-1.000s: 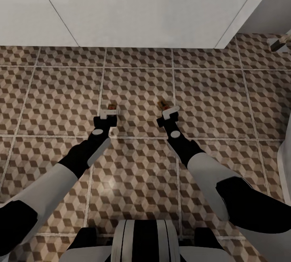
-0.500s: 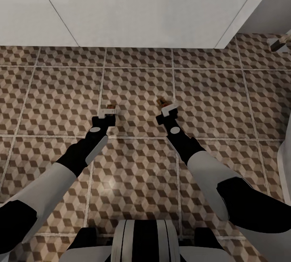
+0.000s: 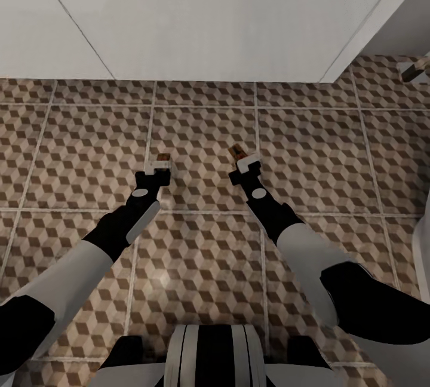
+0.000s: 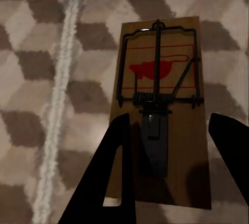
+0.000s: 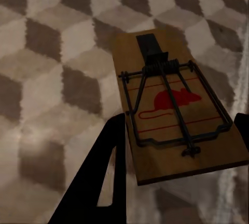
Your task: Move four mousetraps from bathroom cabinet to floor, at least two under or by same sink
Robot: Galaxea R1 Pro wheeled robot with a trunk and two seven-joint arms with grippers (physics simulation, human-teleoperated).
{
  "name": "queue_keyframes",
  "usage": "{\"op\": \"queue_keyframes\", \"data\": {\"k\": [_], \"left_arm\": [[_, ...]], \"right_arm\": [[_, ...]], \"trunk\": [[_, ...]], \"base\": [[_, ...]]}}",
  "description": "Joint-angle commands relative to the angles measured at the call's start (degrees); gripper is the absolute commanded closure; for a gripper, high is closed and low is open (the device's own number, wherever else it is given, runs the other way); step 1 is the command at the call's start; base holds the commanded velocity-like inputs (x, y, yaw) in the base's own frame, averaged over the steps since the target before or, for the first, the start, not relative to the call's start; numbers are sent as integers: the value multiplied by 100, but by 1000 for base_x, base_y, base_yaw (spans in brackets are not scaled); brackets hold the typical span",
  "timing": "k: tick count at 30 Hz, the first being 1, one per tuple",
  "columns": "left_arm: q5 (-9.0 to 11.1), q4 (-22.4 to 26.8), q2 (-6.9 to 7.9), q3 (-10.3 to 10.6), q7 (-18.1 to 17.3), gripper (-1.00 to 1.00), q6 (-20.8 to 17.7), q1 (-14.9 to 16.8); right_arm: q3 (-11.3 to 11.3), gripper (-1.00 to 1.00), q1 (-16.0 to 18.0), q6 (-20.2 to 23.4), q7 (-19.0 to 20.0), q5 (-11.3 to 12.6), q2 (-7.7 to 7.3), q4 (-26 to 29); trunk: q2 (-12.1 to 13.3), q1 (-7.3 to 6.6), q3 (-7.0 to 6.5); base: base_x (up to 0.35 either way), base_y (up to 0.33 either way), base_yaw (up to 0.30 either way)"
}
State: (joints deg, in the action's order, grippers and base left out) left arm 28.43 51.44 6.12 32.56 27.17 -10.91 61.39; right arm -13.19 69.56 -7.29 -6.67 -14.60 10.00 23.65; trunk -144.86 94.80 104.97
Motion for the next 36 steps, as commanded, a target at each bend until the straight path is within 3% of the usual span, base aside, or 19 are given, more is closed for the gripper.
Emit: {"op": "queue_keyframes", "data": {"k": [1, 15, 25, 36], "left_arm": [[35, 5, 7, 30, 52, 100, -19, 5], [31, -5, 9, 40, 54, 100, -6, 0], [31, -3, 12, 40, 60, 100, -1, -4], [31, -2, 12, 46, 60, 100, -1, -4]], "right_arm": [[-26, 100, 5, -22, -54, -40, 0, -19], [-34, 100, 5, -182, 85, -26, 0, -154], [-34, 100, 5, -262, 416, 357, 0, -238], [-40, 100, 5, -287, 440, 422, 0, -380]], "trunk": [[-1, 2, 3], [-1, 2, 3], [-1, 2, 3], [-1, 2, 3]], "base": [[312, 0, 0], [312, 0, 0], [40, 0, 0], [1, 0, 0]]}}
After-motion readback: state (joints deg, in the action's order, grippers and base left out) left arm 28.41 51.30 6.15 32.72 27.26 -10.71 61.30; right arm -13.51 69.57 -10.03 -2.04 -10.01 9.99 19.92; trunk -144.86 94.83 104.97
